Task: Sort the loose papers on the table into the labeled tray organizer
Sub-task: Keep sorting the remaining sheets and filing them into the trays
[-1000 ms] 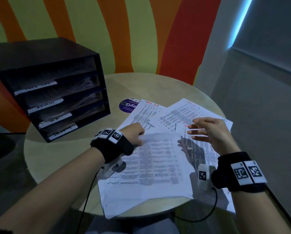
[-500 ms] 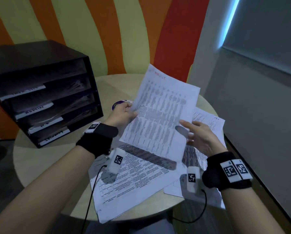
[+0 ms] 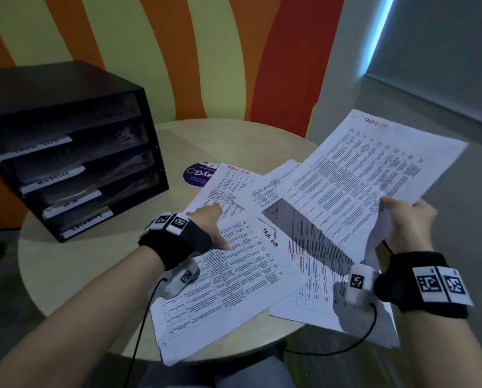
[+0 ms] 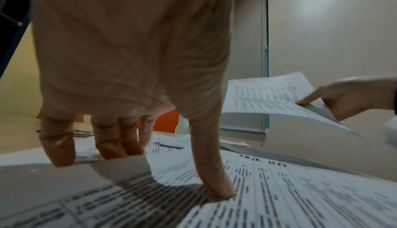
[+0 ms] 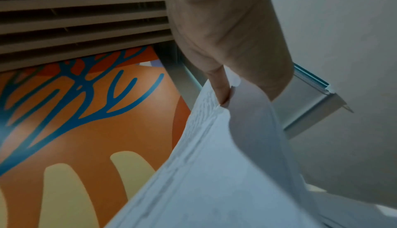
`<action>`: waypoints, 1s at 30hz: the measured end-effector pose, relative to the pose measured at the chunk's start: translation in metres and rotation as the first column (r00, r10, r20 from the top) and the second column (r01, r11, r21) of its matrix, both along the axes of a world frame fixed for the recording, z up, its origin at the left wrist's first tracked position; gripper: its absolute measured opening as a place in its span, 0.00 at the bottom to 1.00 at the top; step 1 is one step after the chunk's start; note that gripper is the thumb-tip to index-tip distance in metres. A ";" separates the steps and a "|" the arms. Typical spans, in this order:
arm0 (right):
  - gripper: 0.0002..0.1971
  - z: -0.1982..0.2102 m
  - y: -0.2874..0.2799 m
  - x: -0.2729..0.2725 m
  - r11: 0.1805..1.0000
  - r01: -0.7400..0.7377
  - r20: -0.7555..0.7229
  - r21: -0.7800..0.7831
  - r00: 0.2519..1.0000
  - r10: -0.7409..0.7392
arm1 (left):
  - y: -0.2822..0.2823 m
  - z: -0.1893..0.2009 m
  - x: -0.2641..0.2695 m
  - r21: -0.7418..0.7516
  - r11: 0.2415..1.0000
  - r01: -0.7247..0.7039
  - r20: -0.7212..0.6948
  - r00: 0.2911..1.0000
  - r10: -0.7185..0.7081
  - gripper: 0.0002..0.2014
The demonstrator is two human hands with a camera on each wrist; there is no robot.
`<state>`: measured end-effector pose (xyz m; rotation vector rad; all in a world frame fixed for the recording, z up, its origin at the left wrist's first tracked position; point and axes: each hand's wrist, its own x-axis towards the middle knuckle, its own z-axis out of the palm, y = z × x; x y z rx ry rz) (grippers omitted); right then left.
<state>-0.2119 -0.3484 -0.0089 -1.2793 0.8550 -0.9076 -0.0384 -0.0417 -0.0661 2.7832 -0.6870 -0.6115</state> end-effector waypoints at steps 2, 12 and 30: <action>0.12 -0.001 0.001 -0.002 1.000 -0.005 0.025 0.005 1.000 0.005 | -0.001 0.000 -0.001 -0.057 0.998 -0.013 -0.032 0.999 0.011 0.35; 0.15 -0.021 0.002 0.007 0.996 -0.086 -0.123 -0.035 0.989 0.081 | 0.024 0.040 0.012 -0.601 0.783 -0.158 -0.091 0.987 0.129 0.12; 0.22 0.005 0.074 0.024 0.742 -0.667 -0.041 0.068 0.742 0.670 | -0.050 0.058 -0.009 -0.832 0.456 -0.316 -0.161 0.924 0.346 0.02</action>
